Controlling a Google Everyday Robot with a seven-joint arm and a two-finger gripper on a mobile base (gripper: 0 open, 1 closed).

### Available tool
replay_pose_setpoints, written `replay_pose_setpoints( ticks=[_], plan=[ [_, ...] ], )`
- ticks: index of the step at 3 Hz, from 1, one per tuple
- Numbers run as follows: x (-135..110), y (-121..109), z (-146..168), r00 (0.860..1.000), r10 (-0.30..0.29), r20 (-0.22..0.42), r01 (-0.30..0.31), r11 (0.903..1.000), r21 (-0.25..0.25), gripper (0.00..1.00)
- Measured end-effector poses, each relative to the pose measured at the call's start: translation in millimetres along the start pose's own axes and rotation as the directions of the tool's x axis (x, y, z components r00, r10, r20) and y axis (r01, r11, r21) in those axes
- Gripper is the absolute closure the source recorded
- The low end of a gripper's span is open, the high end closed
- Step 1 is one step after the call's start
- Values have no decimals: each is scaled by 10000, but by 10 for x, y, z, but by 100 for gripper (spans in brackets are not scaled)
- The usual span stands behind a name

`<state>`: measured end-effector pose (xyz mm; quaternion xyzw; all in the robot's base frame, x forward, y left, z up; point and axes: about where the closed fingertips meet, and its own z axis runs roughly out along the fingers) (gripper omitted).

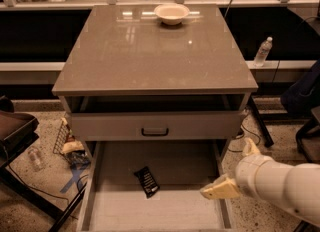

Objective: Pick rxbar chocolate from middle drawer and place on counter

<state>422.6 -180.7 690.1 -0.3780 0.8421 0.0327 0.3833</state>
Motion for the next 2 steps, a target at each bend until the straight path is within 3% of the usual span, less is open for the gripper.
replay_pose_setpoints(
  ticks=[1,2],
  plan=[
    [-193,205,960,9882,1362,705,-1333,9901,-442,0],
    [-276,263,1615,9680,2202,1202,-2138,9748,-638,0]
  ],
)
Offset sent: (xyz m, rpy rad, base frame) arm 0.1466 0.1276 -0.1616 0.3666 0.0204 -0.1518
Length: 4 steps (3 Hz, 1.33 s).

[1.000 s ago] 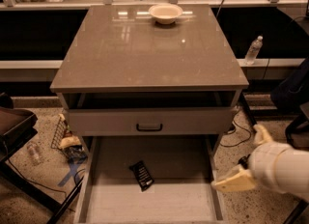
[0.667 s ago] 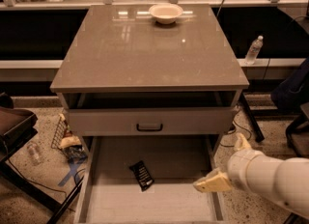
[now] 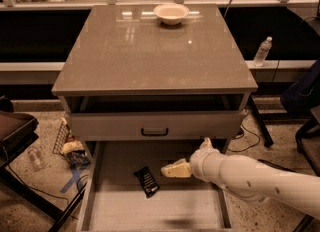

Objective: Pick rxbar chocolate from middle drawer and place on counter

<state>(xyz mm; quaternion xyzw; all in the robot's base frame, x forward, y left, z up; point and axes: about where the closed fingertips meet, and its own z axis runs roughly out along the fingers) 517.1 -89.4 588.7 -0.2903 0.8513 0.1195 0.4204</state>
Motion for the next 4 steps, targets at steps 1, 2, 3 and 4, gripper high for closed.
replay_pose_setpoints(
  ticks=[1,2,3,4],
  plan=[
    [383,253,576,9936,1110,208,-1101,9931,-396,0],
    [383,253,577,9936,1110,208,-1101,9931,-397,0],
    [441,427,673,9951,987,4,-985,9934,-596,0],
    [564,797,955,9980,627,-84,-632,9921,-1087,0]
  ],
)
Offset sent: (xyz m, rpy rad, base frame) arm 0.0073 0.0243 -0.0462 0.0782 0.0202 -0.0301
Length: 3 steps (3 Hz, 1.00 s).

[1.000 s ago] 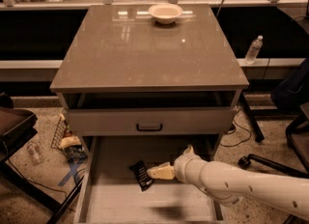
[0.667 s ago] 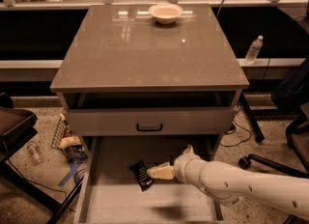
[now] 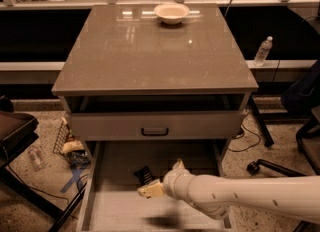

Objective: Pick rxbar chocolate from middle drawer and place on counter

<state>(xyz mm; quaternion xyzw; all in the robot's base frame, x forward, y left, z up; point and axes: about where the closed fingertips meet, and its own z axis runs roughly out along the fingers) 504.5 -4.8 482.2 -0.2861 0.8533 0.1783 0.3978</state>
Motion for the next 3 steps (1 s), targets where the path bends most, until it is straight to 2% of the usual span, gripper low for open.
replay_pose_setpoints(
  ticks=[1,3],
  plan=[
    [254,278,426,9997,-172,-149,164,9987,-474,0],
    [531,465,1088,9972,-506,-547,478,9975,-521,0]
  ],
)
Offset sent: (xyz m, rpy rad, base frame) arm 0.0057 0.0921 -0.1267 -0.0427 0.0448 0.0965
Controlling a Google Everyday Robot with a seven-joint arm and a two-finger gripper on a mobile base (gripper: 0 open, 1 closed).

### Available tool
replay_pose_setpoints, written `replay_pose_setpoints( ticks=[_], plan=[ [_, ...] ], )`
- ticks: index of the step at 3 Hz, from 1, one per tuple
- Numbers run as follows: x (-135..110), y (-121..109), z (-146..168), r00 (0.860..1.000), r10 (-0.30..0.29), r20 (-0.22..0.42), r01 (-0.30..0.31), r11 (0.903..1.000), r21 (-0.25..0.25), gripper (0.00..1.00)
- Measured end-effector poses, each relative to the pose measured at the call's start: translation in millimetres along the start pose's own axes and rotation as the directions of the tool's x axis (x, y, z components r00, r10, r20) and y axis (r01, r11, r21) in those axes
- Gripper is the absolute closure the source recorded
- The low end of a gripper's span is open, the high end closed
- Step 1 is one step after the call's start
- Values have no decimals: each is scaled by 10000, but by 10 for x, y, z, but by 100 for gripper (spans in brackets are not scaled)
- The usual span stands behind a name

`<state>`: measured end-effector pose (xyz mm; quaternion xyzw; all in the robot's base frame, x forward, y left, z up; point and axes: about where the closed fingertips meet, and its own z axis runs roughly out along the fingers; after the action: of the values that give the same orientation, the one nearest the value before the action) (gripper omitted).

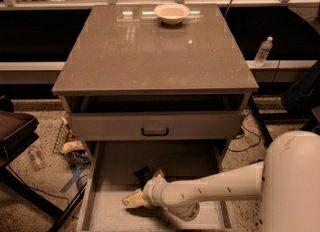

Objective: Pick rxbar chocolate from middle drawer and place on counter

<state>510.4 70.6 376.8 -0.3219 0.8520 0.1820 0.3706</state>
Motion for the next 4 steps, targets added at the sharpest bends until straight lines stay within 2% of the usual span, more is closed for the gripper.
replay_pose_setpoints(
  ticks=[1,2,4],
  plan=[
    [112,-23,247,9988,-294,-398,309,9988,375,3],
    [177,-55,324,9976,-348,-599,384,9974,607,25],
    [119,-50,276,9976,-351,-604,389,9973,620,71]
  ],
)
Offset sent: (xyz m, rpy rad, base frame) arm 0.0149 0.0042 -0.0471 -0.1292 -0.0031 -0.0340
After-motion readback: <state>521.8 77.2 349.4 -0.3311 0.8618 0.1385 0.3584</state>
